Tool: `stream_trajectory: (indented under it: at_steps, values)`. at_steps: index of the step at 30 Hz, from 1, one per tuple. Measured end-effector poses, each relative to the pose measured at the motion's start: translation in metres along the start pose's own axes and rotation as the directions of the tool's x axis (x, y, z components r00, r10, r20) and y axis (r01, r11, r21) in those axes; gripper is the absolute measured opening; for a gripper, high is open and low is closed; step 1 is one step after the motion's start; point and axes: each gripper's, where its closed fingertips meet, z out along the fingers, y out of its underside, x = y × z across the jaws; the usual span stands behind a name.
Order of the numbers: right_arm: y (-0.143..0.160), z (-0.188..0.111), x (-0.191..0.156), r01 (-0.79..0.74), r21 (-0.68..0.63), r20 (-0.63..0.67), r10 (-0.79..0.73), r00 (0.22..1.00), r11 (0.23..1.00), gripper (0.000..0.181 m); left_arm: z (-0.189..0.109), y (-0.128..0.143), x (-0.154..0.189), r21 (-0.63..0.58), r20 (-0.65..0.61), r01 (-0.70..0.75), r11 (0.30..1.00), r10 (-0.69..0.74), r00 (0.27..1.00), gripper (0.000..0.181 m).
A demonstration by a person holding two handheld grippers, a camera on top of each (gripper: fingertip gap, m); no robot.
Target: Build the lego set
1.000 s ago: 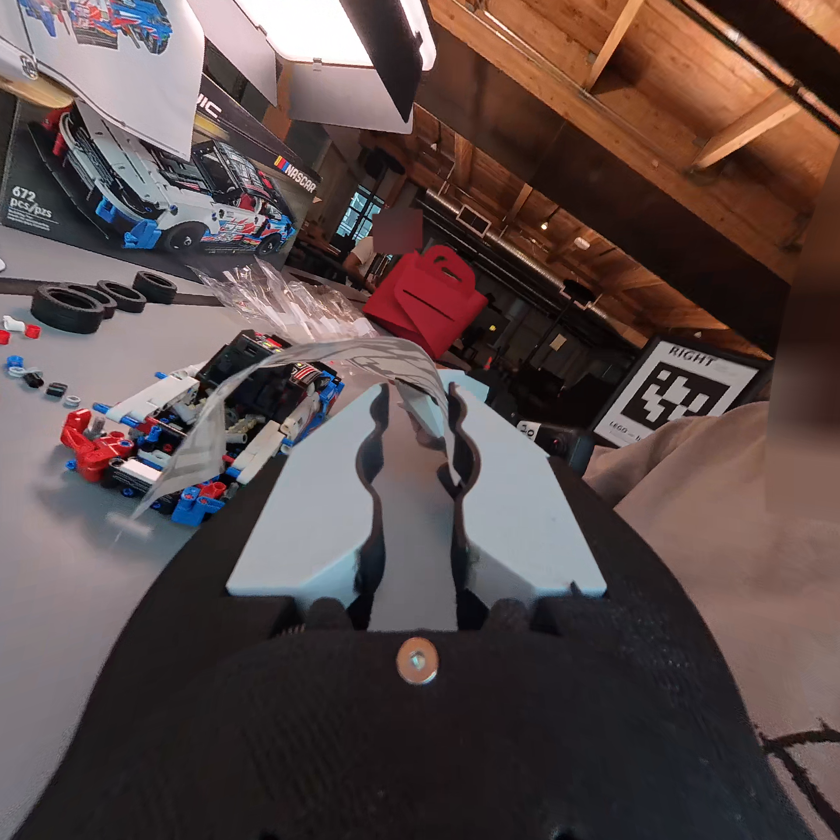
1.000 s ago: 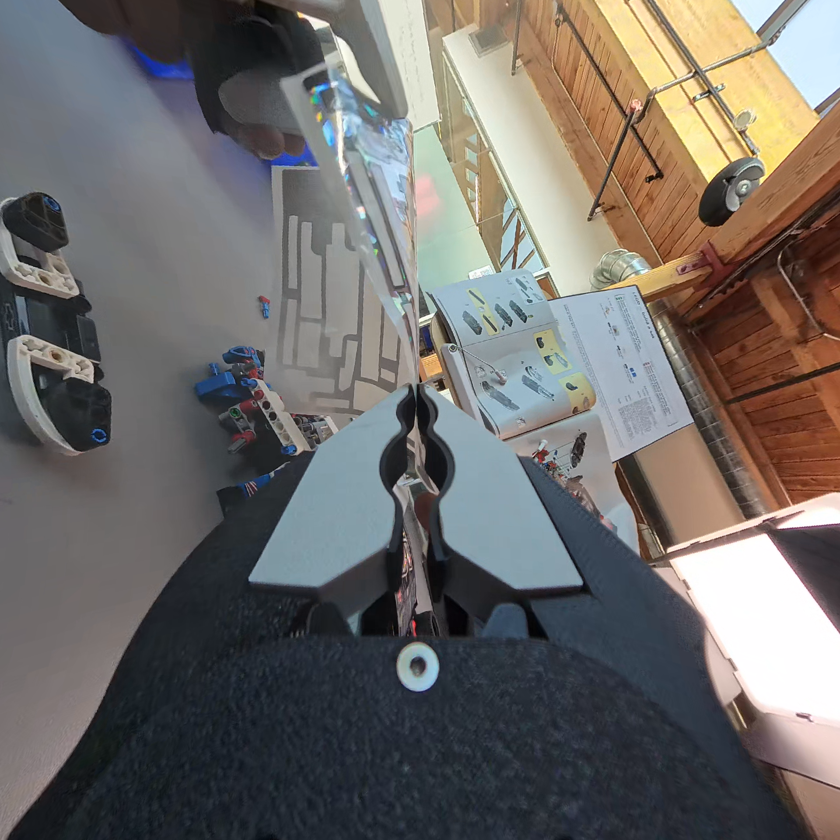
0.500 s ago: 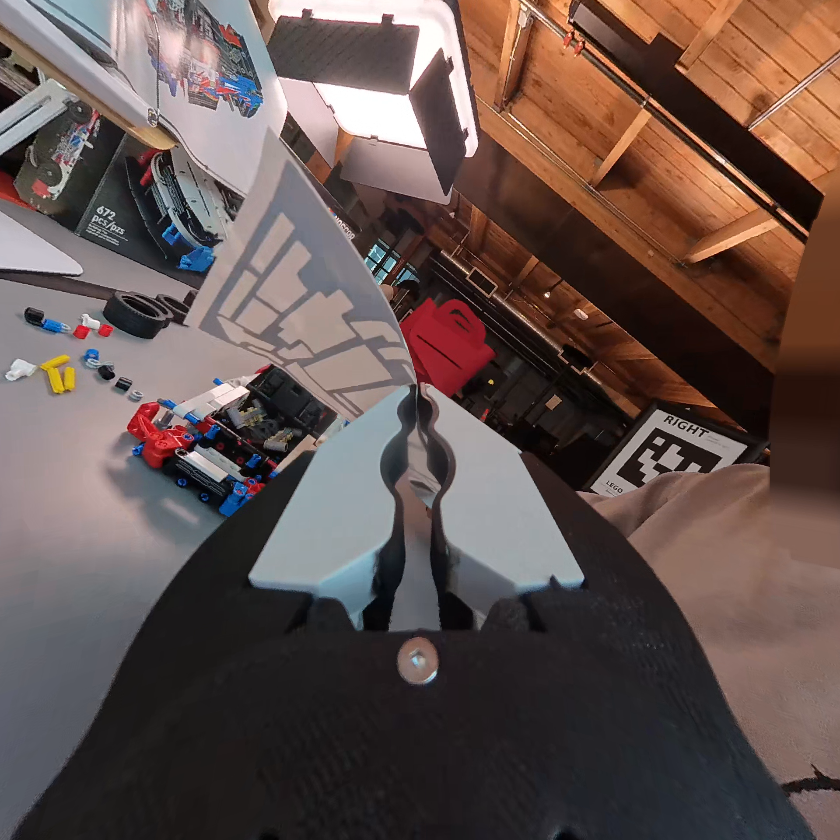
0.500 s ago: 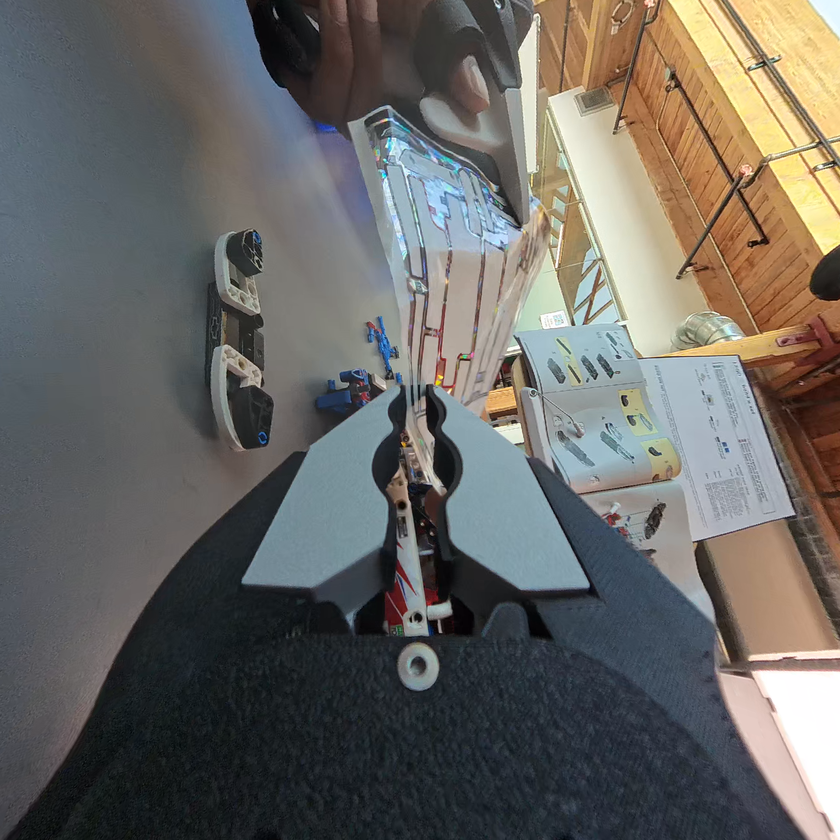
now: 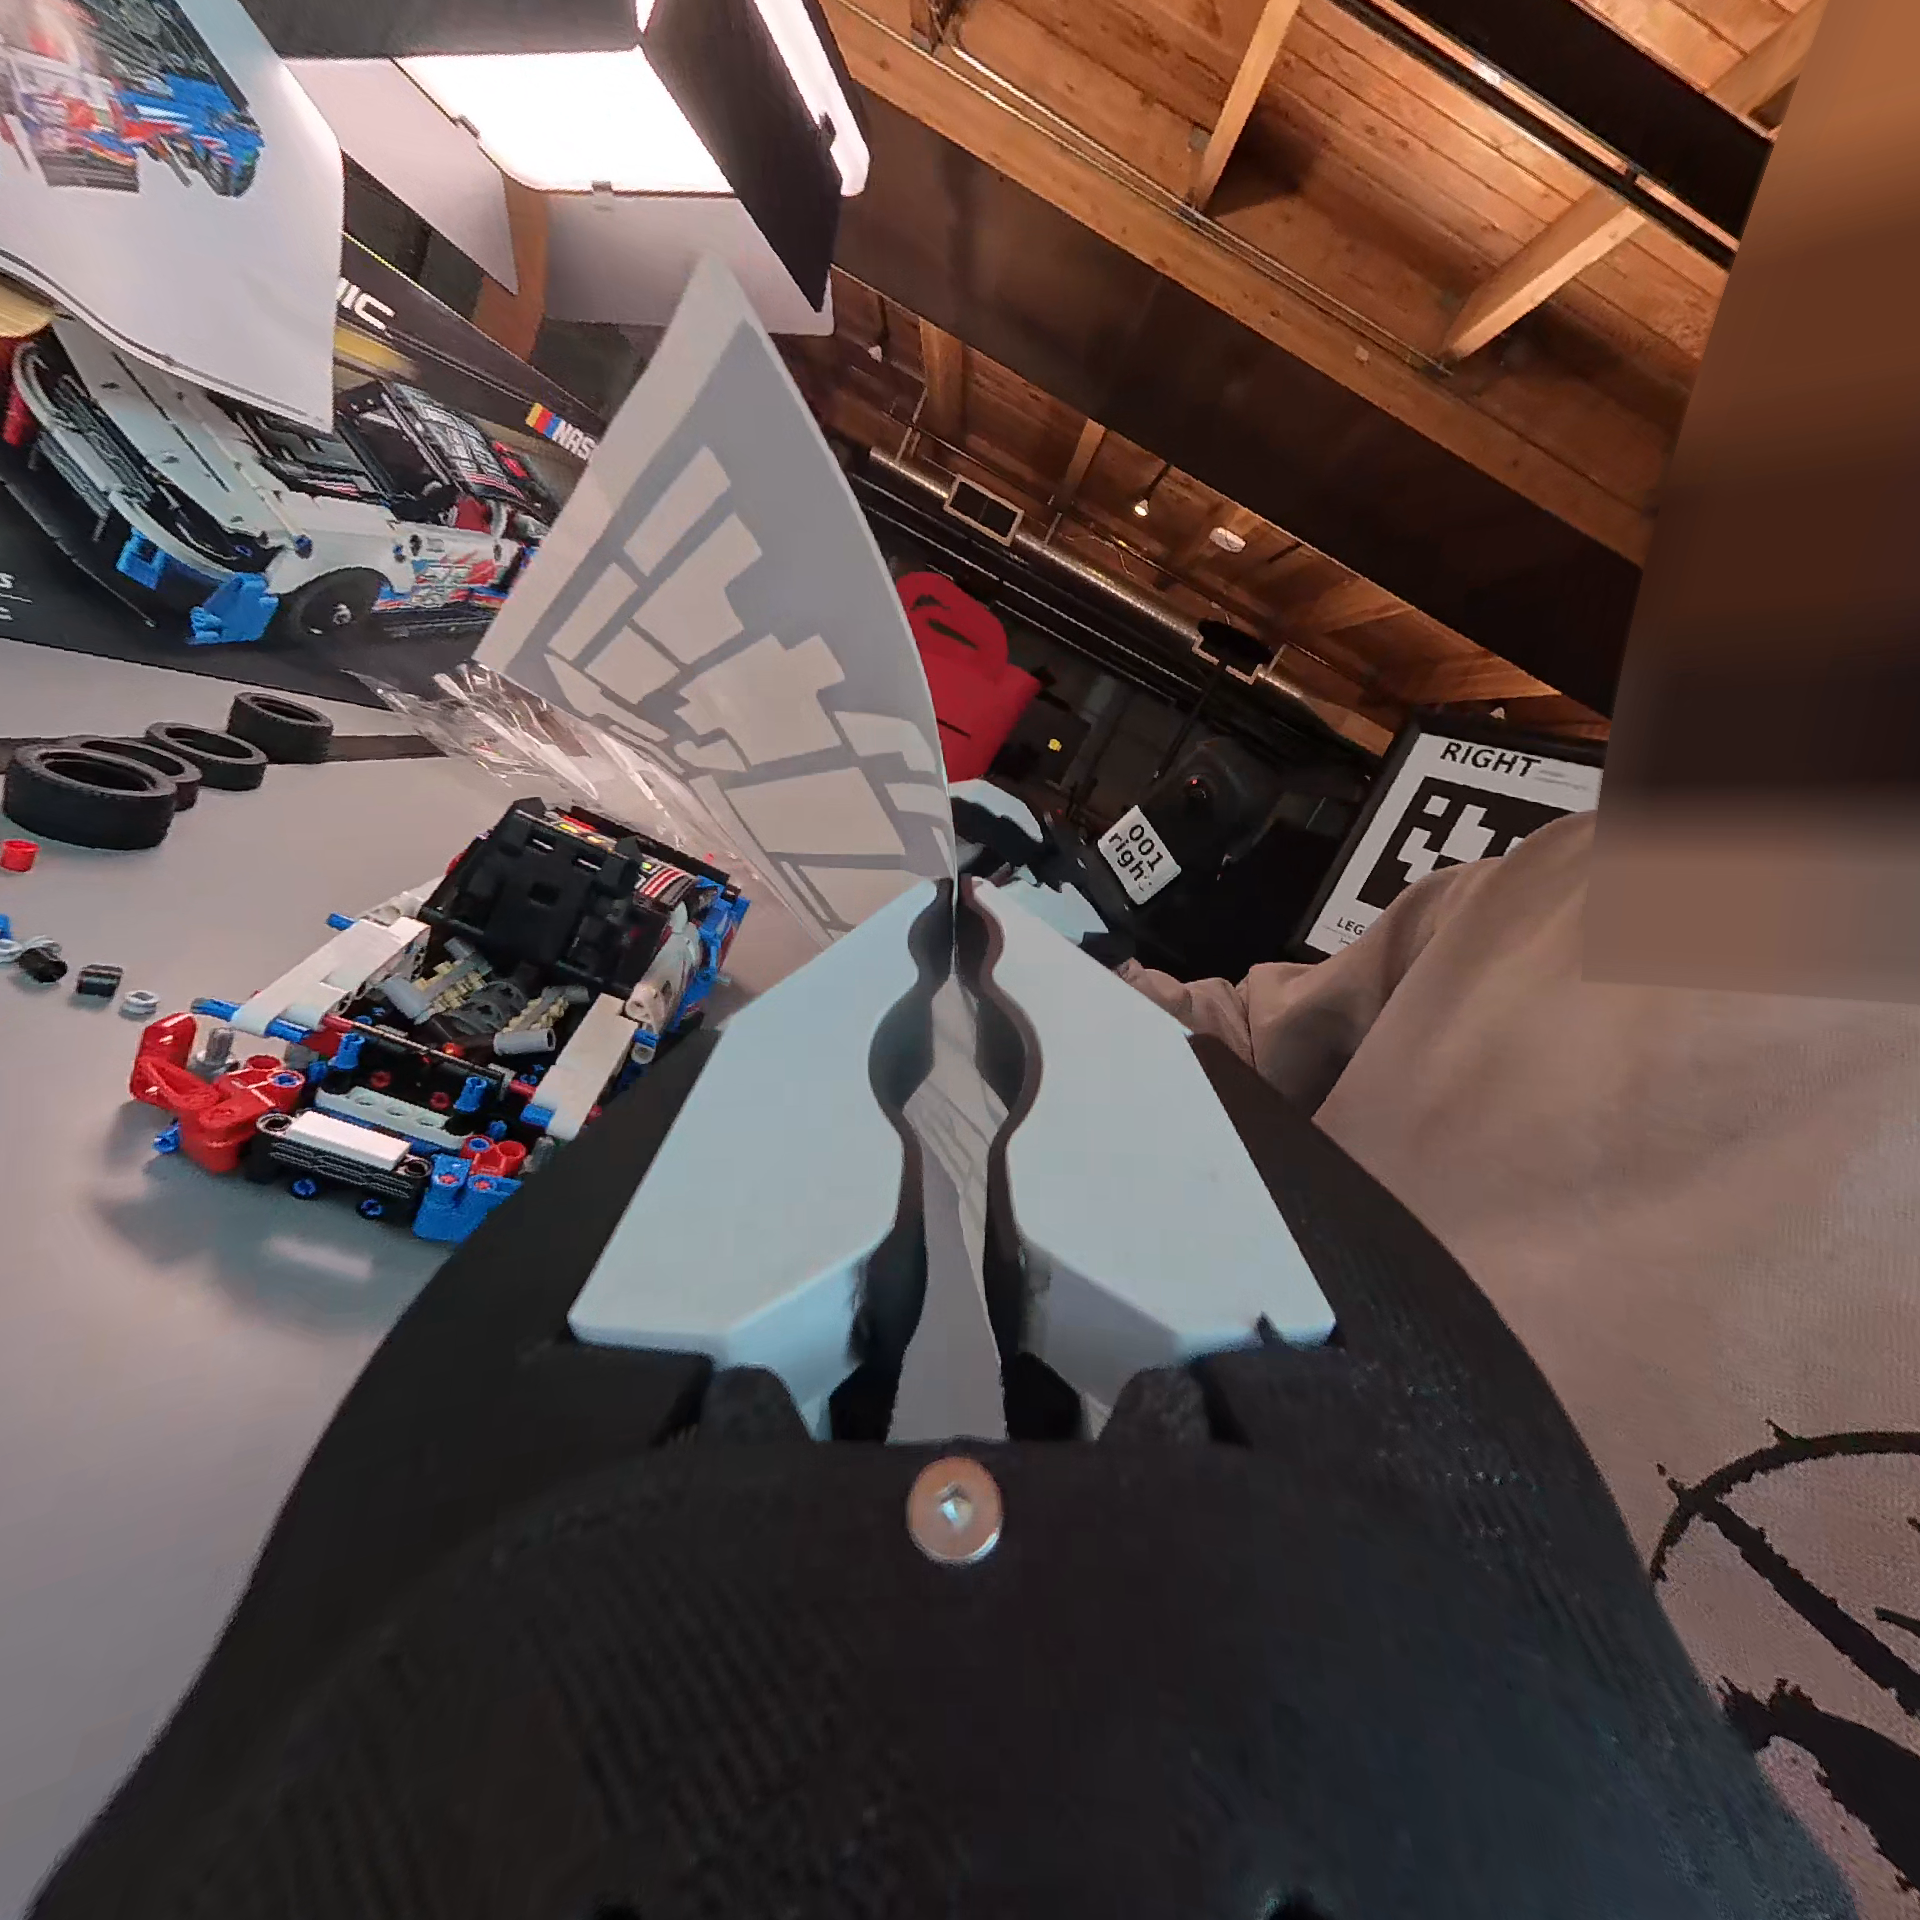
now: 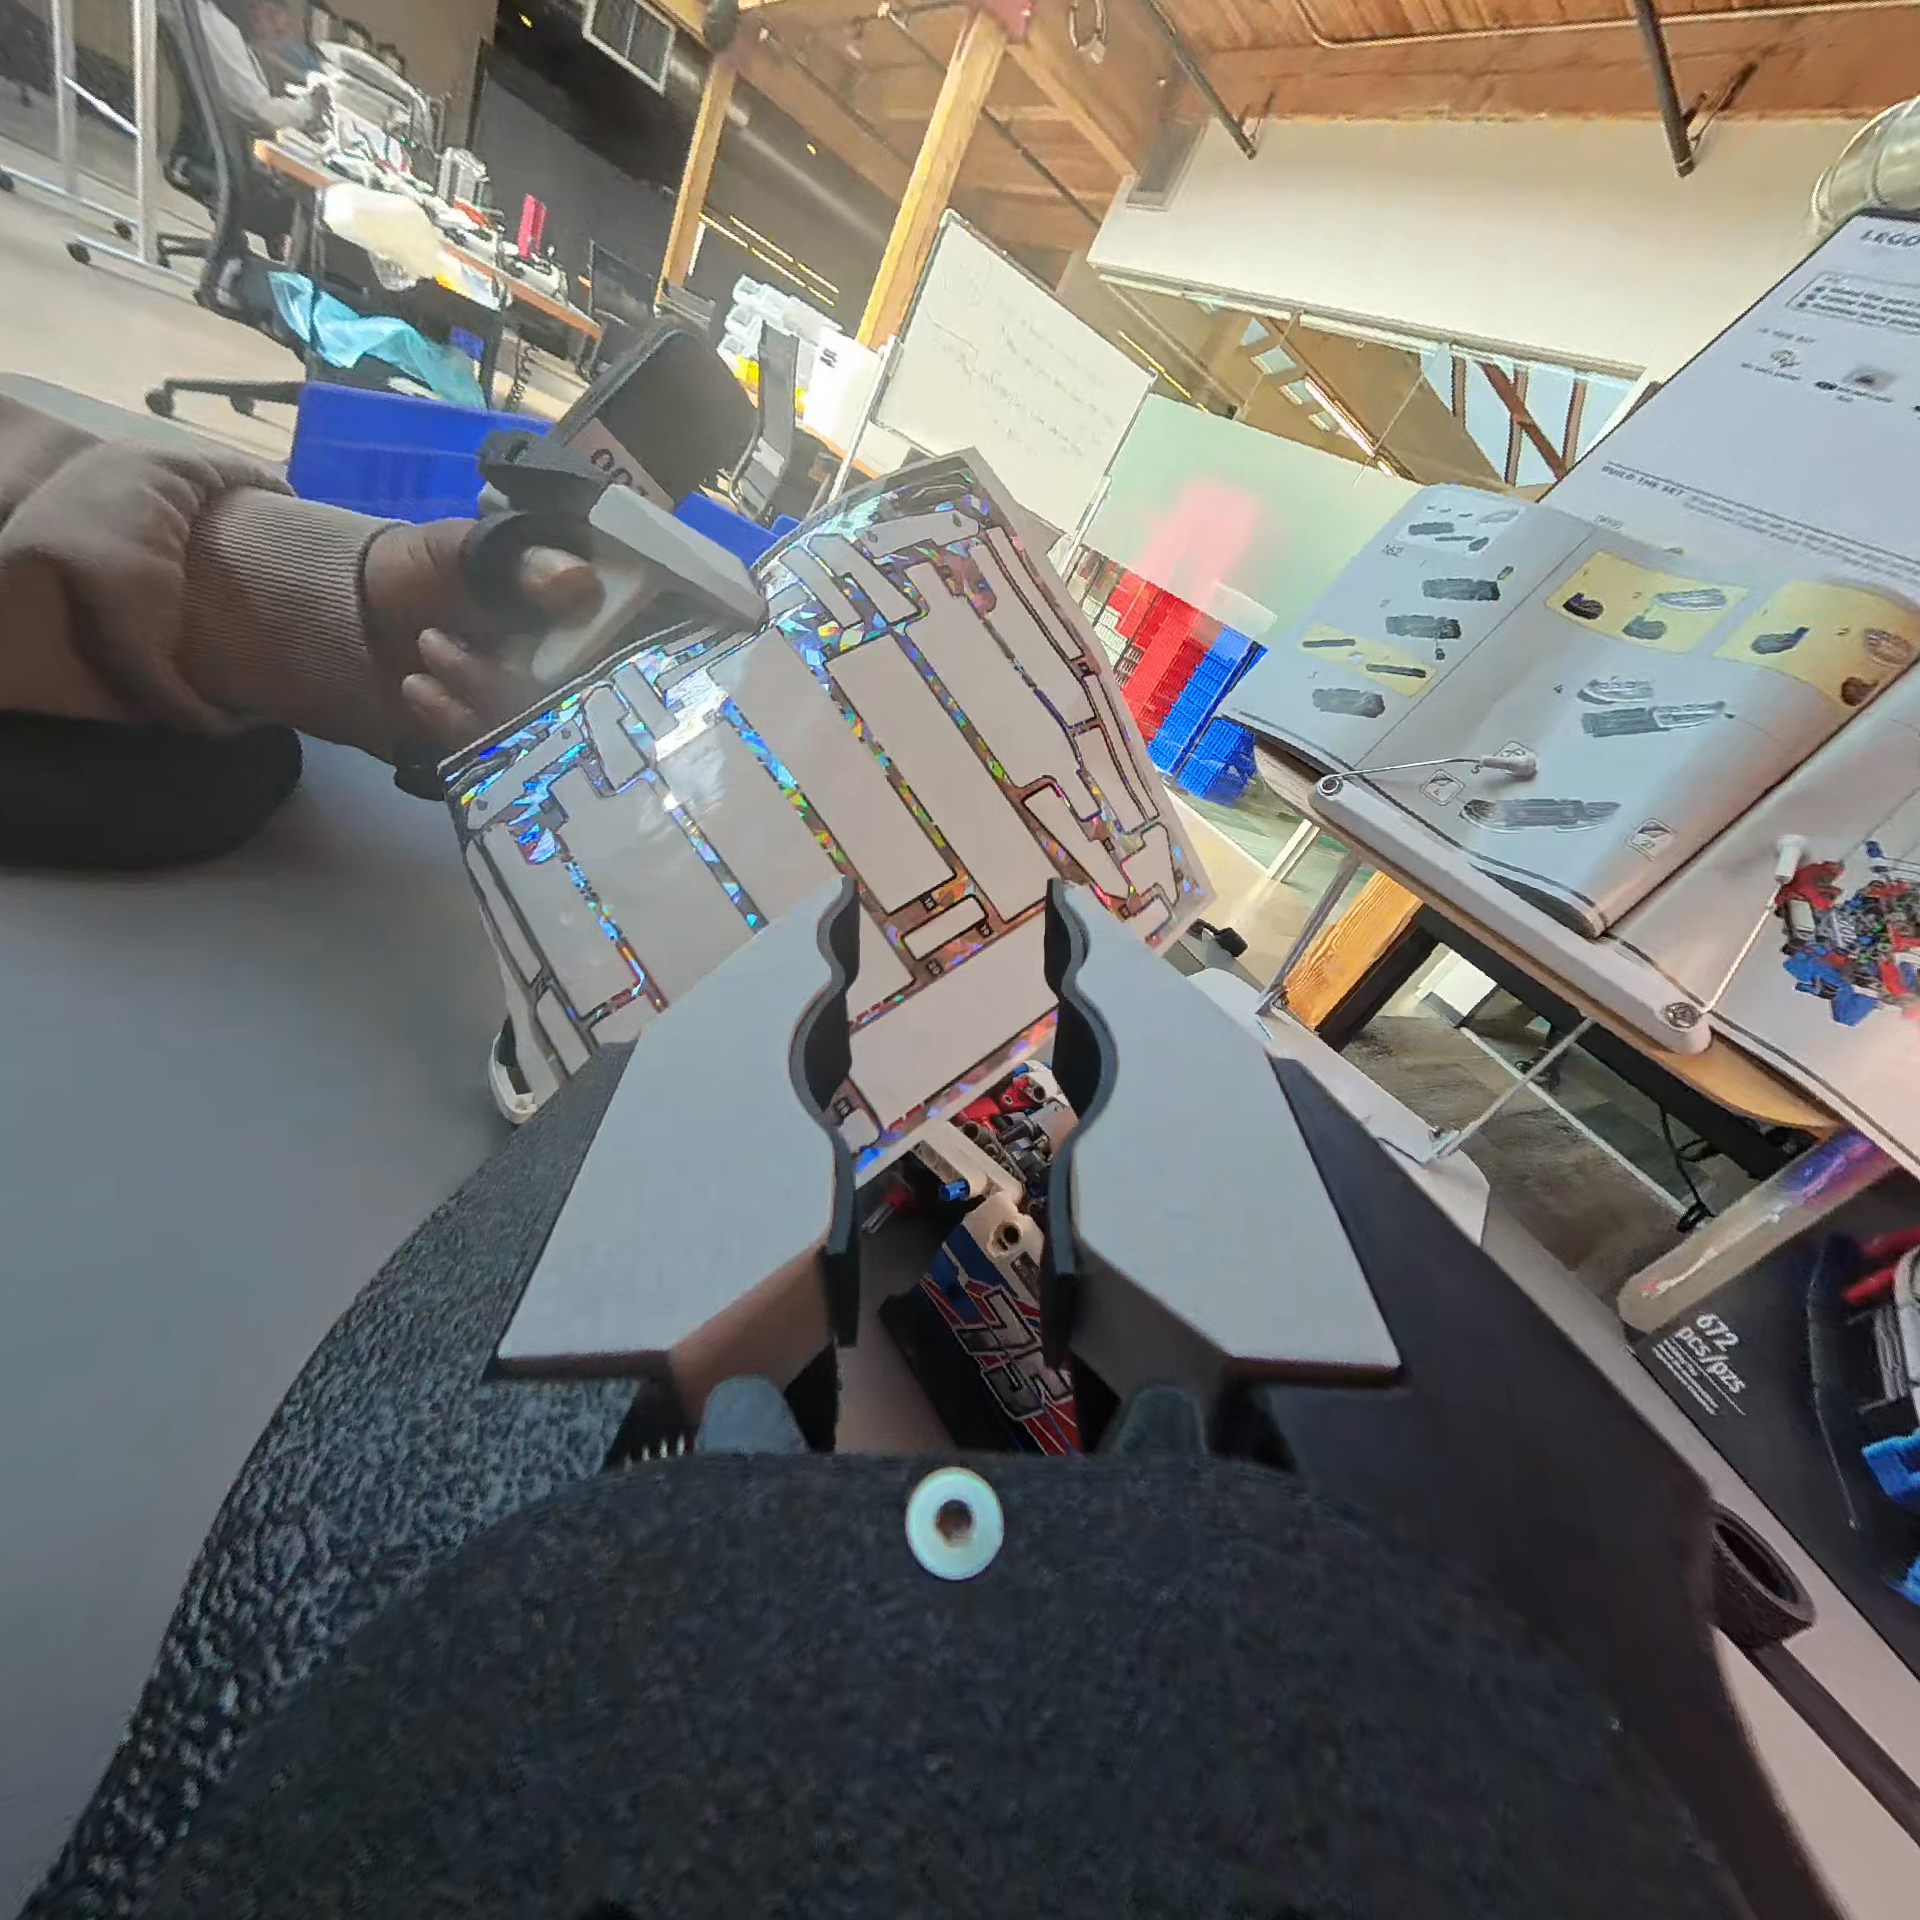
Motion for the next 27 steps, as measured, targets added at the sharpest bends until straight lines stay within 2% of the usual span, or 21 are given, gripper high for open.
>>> stream_trajectory:
  at_steps: [3, 10, 15, 17, 19, 21, 24, 27]
  values:
    - [-0.012, 0.004, -0.004, 0.008, -0.006, 0.044, -0.008, 0.999, 1.000, 0.026, 0.007, 0.011, 0.007, -0.051, -0.045, -0.001, 0.999, -0.001, 0.999, 0.000]
    - [-0.047, 0.018, 0.007, 0.046, -0.030, 0.187, -0.040, 0.982, 0.998, 0.028, 0.017, 0.024, 0.021, -0.100, -0.117, 0.005, 0.995, -0.017, 0.993, 0.000]
    - [-0.040, 0.021, 0.013, -0.005, -0.137, 0.358, 0.054, 0.932, 0.991, 0.031, 0.015, 0.023, 0.022, -0.090, -0.138, 0.047, 0.995, -0.059, 0.989, 0.000]
    - [-0.032, 0.021, 0.023, -0.031, -0.174, 0.362, 0.093, 0.927, 0.984, 0.035, 0.014, 0.022, 0.022, -0.089, -0.144, 0.063, 0.994, -0.076, 0.987, 0.000]
    - [-0.020, 0.021, 0.040, -0.106, -0.187, 0.312, 0.161, 0.936, 0.977, 0.039, 0.014, 0.022, 0.023, -0.087, -0.148, 0.071, 0.994, -0.084, 0.985, 0.000]
    - [-0.011, 0.017, 0.053, -0.269, -0.175, 0.286, 0.310, 0.907, 0.947, 0.042, 0.013, 0.020, 0.024, -0.075, -0.156, 0.075, 0.994, -0.087, 0.984, 0.000]
    - [0.002, 0.007, 0.064, -0.511, -0.194, 0.292, 0.547, 0.785, 0.837, 0.052, 0.009, 0.013, 0.022, -0.038, -0.157, 0.090, 0.995, -0.095, 0.983, 0.000]
    - [0.013, -0.002, 0.054, -0.636, -0.249, 0.340, 0.681, 0.648, 0.730, 0.056, 0.004, 0.004, 0.020, 0.007, -0.168, 0.111, 0.994, -0.108, 0.980, 0.000]
